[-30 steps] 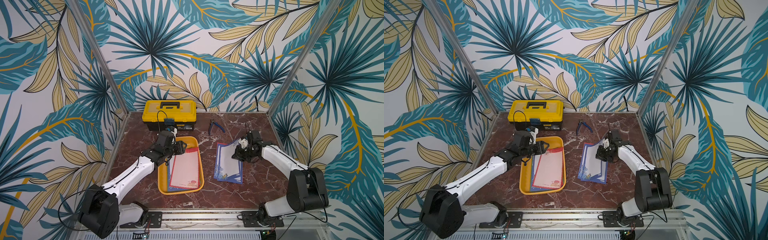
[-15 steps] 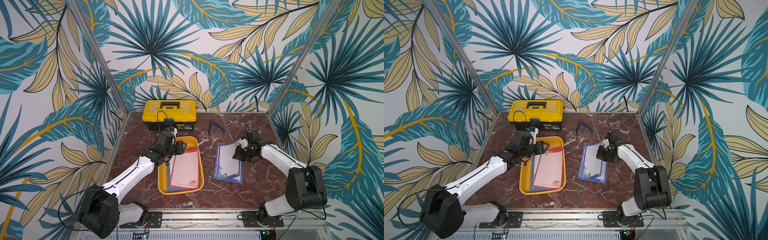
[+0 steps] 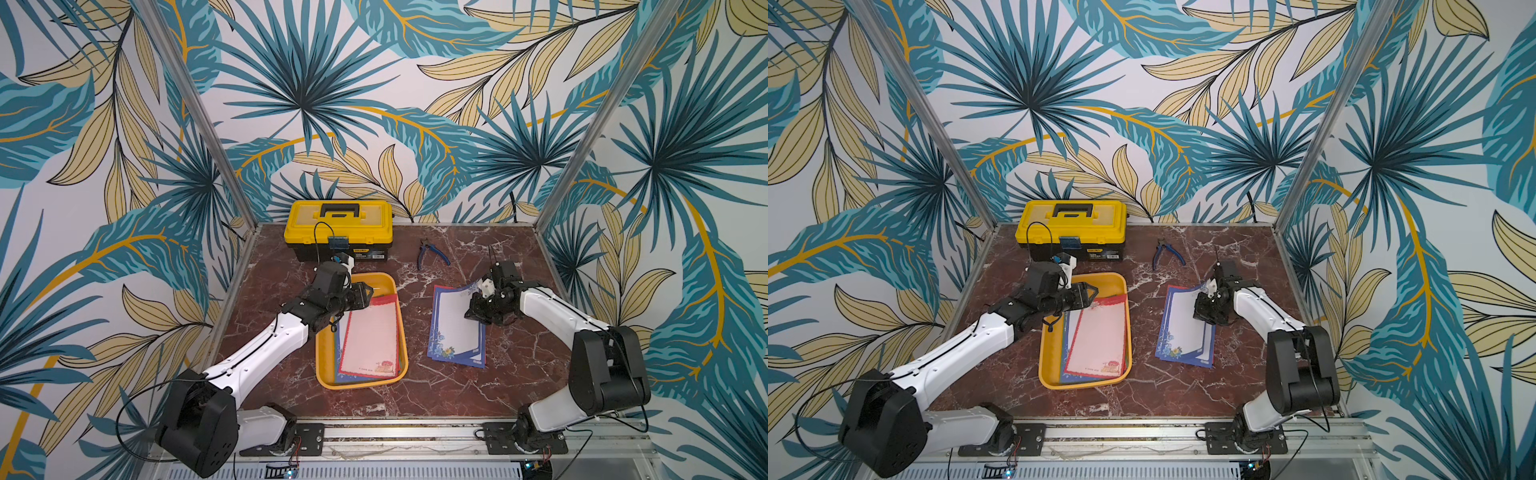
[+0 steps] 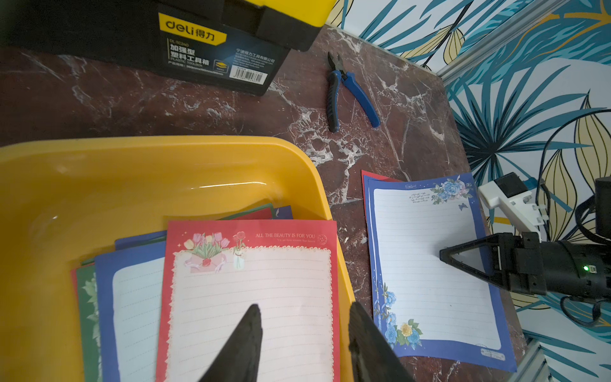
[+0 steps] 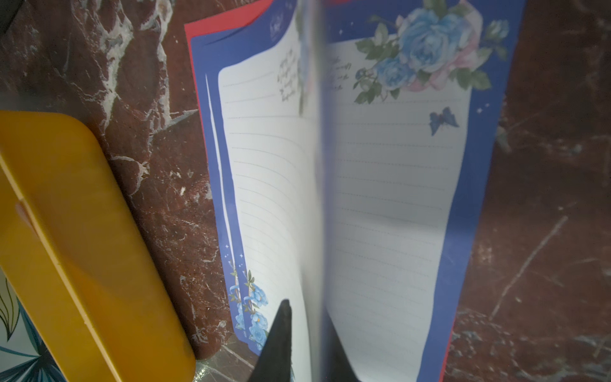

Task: Take out the stationery paper from the storage box
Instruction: Place the stationery paper at the center of the board.

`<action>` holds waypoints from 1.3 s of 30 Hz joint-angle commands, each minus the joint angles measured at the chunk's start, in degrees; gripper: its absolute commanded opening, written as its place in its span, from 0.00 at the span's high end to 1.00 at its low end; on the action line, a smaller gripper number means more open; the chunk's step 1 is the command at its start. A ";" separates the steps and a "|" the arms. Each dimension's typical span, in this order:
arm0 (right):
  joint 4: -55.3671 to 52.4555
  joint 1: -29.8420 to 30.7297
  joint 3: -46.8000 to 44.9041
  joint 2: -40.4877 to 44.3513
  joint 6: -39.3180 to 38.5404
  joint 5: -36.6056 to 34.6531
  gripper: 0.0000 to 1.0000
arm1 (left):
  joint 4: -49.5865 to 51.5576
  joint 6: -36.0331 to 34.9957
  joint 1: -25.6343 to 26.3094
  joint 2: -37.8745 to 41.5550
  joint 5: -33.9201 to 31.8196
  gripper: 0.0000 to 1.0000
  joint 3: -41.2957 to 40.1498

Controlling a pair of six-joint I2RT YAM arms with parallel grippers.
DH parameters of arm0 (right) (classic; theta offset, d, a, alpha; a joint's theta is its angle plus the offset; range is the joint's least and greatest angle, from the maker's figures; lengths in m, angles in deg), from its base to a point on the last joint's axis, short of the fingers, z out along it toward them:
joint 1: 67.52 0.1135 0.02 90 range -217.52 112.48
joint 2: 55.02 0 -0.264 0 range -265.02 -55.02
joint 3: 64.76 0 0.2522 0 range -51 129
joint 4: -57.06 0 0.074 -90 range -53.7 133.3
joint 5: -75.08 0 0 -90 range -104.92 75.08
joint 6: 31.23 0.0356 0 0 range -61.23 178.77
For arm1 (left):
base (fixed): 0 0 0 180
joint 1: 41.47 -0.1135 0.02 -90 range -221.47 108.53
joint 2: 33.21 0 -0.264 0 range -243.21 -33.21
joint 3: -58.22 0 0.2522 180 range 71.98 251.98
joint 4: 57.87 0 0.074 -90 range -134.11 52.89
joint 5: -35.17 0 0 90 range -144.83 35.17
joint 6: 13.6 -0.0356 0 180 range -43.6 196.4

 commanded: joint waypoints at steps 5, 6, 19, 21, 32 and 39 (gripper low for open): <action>0.47 -0.18 0.04 -1.69 -0.73 -2.64 0.82 | -0.29 -0.53 -0.44 0.35 1.09 0.55 0.13; 0.64 -0.18 0.04 -2.04 -0.60 -2.67 0.82 | -0.29 -0.60 -0.50 0.25 1.04 0.55 0.29; 0.54 -0.25 -0.41 -2.22 -0.50 -10.82 0.61 | 0.24 -0.36 -0.51 -0.02 -0.69 0.55 -0.61; 0.05 -0.21 -0.18 -1.16 -0.33 -12.52 0.48 | 2.44 -1.03 -0.46 -0.45 -1.75 0.54 0.23; -4.30 0.13 1.46 9.79 -1.39 -19.26 0.28 | 8.85 -2.39 -0.48 -2.59 -6.62 0.54 1.08; -6.35 4.10 4.17 15.33 -2.74 -20.09 0.28 | 8.91 -1.24 -0.45 -3.52 -5.88 0.54 0.49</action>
